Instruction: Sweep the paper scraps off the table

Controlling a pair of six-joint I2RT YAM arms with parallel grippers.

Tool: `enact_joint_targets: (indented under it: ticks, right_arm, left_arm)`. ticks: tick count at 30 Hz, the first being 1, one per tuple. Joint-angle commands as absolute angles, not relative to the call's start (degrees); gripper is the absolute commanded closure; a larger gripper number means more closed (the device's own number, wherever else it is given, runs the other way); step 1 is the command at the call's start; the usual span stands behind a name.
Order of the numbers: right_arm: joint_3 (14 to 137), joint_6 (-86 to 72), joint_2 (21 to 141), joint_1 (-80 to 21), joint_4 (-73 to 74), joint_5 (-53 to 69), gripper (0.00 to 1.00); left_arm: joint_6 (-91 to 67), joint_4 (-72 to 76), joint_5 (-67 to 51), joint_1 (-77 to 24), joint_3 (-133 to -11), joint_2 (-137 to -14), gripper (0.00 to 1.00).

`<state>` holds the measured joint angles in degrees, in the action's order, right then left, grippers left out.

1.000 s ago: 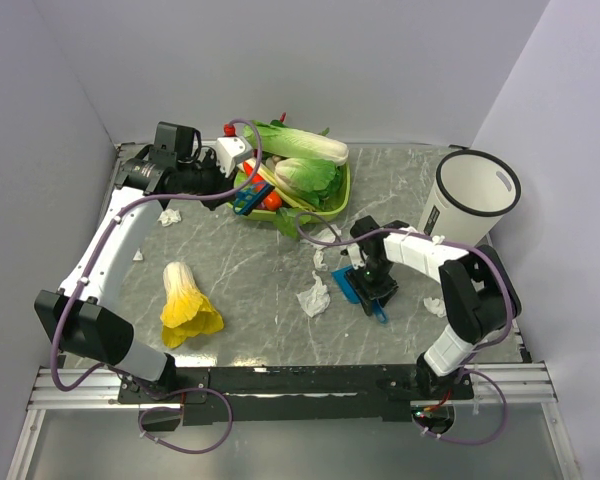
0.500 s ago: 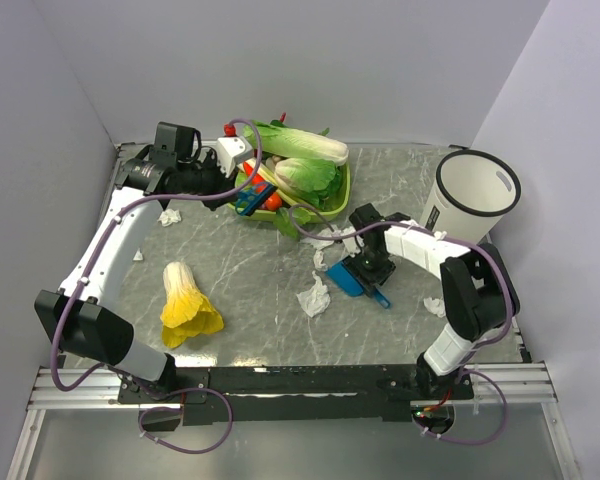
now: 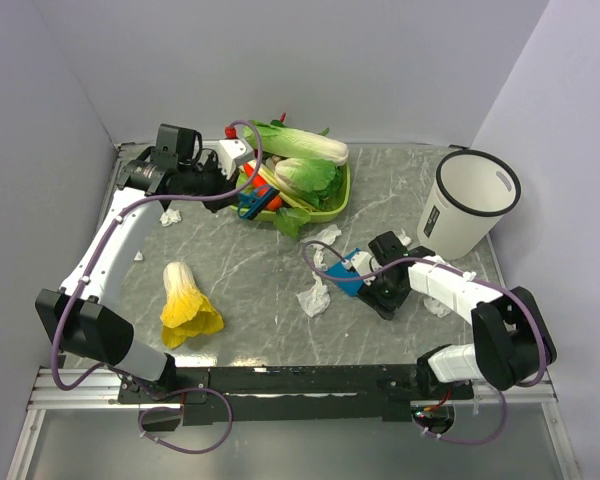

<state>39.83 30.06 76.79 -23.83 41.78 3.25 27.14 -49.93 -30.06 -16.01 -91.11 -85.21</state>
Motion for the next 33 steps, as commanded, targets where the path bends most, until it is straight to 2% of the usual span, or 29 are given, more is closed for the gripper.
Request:
enact_joint_targets:
  ticks: [1, 5, 14, 15, 17, 18, 19, 26, 30, 33]
  right_arm:
    - [41.4, 30.9, 77.1, -23.4, 38.0, 6.0, 0.33]
    - [43.1, 29.3, 79.5, -23.4, 36.1, 7.2, 0.36]
    - [44.7, 28.4, 81.7, -23.3, 37.6, 7.7, 0.57]
    - [44.1, 28.4, 80.9, -23.3, 38.4, 7.8, 0.65]
    - [43.7, 28.4, 80.0, -23.1, 39.2, 8.2, 0.76]
    - [43.4, 28.3, 79.0, -22.7, 40.9, 8.0, 0.91]
    - [43.5, 28.3, 78.5, -22.4, 42.1, 7.0, 1.00]
    - [46.1, 34.1, 64.9, -15.9, 53.3, 0.6, 1.00]
    - [52.2, 34.9, 55.7, -14.9, 59.7, 6.0, 1.00]
    - [59.7, 29.6, 49.1, -14.2, 59.7, 9.2, 1.00]
  left_arm:
    - [26.3, -47.7, -32.1, -16.4, -91.3, -84.0, 0.99]
    - [23.9, -47.2, -32.9, -16.5, -92.2, -84.1, 0.99]
    - [23.6, -47.5, -33.7, -16.5, -94.3, -84.3, 0.99]
    - [23.6, -47.5, -33.9, -16.5, -94.4, -84.2, 0.99]
    - [23.1, -47.3, -34.2, -16.5, -94.2, -83.9, 0.99]
    - [22.8, -47.0, -34.4, -16.5, -94.1, -83.8, 0.99]
    - [21.4, -46.2, -33.6, -16.5, -94.0, -83.6, 0.99]
    - [17.5, -42.9, -29.6, -17.1, -92.6, -79.5, 0.99]
    - [18.9, -43.7, -33.8, -18.5, -88.7, -76.9, 0.99]
    - [20.0, -45.1, -34.8, -21.4, -81.9, -74.1, 0.99]
